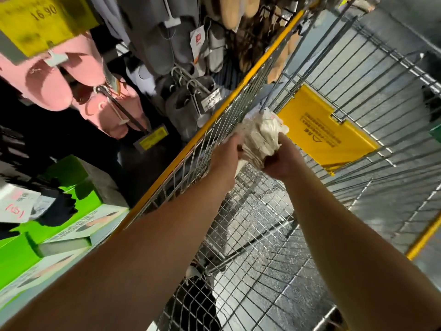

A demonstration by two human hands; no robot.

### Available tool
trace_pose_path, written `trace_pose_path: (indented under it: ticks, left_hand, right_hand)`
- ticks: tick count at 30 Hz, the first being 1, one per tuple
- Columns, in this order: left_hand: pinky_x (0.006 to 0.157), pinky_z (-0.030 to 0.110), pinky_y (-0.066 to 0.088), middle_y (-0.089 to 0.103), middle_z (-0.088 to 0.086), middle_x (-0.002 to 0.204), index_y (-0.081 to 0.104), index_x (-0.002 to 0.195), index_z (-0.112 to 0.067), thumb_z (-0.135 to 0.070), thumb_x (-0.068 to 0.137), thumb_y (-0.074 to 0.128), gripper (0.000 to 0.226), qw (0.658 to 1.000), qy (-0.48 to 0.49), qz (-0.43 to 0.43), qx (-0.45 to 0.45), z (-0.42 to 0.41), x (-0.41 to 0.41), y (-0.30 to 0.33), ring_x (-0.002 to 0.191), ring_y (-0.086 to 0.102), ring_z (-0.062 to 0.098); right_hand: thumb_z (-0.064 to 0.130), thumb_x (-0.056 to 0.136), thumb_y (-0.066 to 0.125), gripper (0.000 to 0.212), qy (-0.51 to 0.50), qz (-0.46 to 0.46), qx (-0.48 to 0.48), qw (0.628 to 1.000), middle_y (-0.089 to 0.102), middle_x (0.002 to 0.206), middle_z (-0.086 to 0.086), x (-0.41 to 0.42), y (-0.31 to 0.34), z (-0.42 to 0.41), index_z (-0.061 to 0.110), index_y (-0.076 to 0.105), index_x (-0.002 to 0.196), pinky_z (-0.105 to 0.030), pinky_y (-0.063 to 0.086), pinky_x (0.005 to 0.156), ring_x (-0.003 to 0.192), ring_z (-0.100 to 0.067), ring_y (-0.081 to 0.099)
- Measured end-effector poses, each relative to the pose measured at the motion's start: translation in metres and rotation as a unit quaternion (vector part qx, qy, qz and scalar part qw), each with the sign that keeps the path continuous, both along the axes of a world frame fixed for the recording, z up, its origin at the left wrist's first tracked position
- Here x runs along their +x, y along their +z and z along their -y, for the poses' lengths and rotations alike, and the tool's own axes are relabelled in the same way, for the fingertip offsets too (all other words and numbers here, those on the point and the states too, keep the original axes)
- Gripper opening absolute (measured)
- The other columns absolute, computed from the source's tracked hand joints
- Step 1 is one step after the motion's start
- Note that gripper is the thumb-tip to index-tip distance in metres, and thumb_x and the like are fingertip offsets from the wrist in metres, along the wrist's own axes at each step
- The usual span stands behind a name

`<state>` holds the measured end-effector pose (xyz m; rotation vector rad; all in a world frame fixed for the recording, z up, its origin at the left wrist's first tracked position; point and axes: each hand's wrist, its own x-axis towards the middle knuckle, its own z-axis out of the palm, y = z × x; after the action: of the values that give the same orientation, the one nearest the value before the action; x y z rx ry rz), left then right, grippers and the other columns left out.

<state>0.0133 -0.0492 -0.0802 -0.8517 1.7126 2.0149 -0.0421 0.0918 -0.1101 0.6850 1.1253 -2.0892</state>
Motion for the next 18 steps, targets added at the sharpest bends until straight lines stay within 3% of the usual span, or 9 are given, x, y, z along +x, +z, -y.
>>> trace_pose_path:
  ticks: [3, 5, 7, 10, 13, 15, 18]
  left_hand:
    - [0.095, 0.048, 0.054, 0.070, 0.011, 0.111, 0.067, 0.105, -0.023, -0.057, 0.096, 0.049, 0.040, 0.997, 0.042, 0.033, 0.058, 0.002, 0.022, 0.017, 0.103, 0.067, 0.026]
    - [0.084, 0.042, 0.059, 0.072, 0.012, 0.114, 0.066, 0.114, -0.022, -0.056, 0.096, 0.050, 0.041, 0.992, 0.051, 0.043, 0.109, 0.005, 0.040, 0.033, 0.099, 0.072, 0.027]
    - [0.070, 0.035, 0.060, 0.074, 0.012, 0.111, 0.064, 0.122, -0.019, -0.052, 0.101, 0.046, 0.043, 0.985, 0.053, 0.043, 0.157, 0.011, 0.062, 0.052, 0.091, 0.074, 0.024]
    - [0.089, 0.048, 0.058, 0.072, 0.014, 0.118, 0.062, 0.130, -0.015, -0.058, 0.100, 0.043, 0.056, 0.981, 0.029, 0.049, 0.183, 0.024, 0.098, 0.079, 0.103, 0.072, 0.030]
    - [0.101, 0.062, 0.048, 0.066, 0.016, 0.130, 0.059, 0.137, -0.016, -0.076, 0.078, 0.062, 0.084, 0.979, -0.006, 0.045, 0.200, 0.035, 0.133, 0.095, 0.116, 0.066, 0.038]
    - [0.100, 0.058, 0.051, 0.068, 0.014, 0.128, 0.063, 0.133, -0.016, -0.082, 0.067, 0.066, 0.093, 0.982, -0.044, 0.026, 0.182, 0.043, 0.160, 0.122, 0.114, 0.067, 0.036]
    - [0.088, 0.041, 0.058, 0.069, 0.008, 0.127, 0.065, 0.130, -0.020, -0.077, 0.084, 0.050, 0.075, 0.989, -0.063, -0.044, 0.122, 0.057, 0.194, 0.155, 0.108, 0.070, 0.024]
  right_hand:
    - [0.025, 0.092, 0.046, 0.037, 0.011, -0.047, -0.016, 0.999, 0.062, 0.104, -0.014, 0.039, 0.033, -0.007, 0.004, 0.053, 0.122, -0.039, 0.059, 0.084, 0.094, -0.030, 0.068]
    - [0.018, 0.098, 0.041, 0.032, -0.008, -0.059, -0.013, 0.998, 0.062, 0.103, -0.016, 0.068, 0.056, -0.008, 0.003, 0.049, 0.125, -0.040, 0.060, 0.079, 0.093, -0.030, 0.068]
    - [0.014, 0.098, 0.045, 0.022, -0.012, -0.081, 0.054, 0.995, 0.063, 0.098, -0.015, 0.098, 0.082, -0.006, 0.005, 0.055, 0.115, -0.040, 0.060, 0.070, 0.088, -0.030, 0.069]
    - [0.015, 0.080, 0.055, 0.021, 0.015, -0.115, 0.102, 0.988, 0.062, 0.089, -0.012, 0.147, 0.122, 0.004, 0.008, 0.059, 0.099, -0.038, 0.053, 0.065, 0.081, -0.028, 0.063]
    - [0.017, 0.086, 0.056, 0.021, 0.017, -0.129, 0.110, 0.985, 0.065, 0.079, -0.009, 0.191, 0.152, 0.012, 0.004, 0.058, 0.102, -0.029, 0.051, 0.052, 0.066, -0.022, 0.064]
    - [0.017, 0.085, 0.062, 0.036, -0.007, -0.105, 0.131, 0.986, 0.065, 0.091, -0.013, 0.214, 0.166, 0.020, -0.001, 0.056, 0.115, -0.028, 0.051, 0.047, 0.065, -0.022, 0.064]
    - [0.012, 0.094, 0.063, 0.028, -0.002, -0.099, 0.137, 0.986, 0.075, 0.098, -0.012, 0.246, 0.196, 0.030, 0.002, 0.060, 0.120, -0.032, 0.059, 0.056, 0.077, -0.025, 0.074]
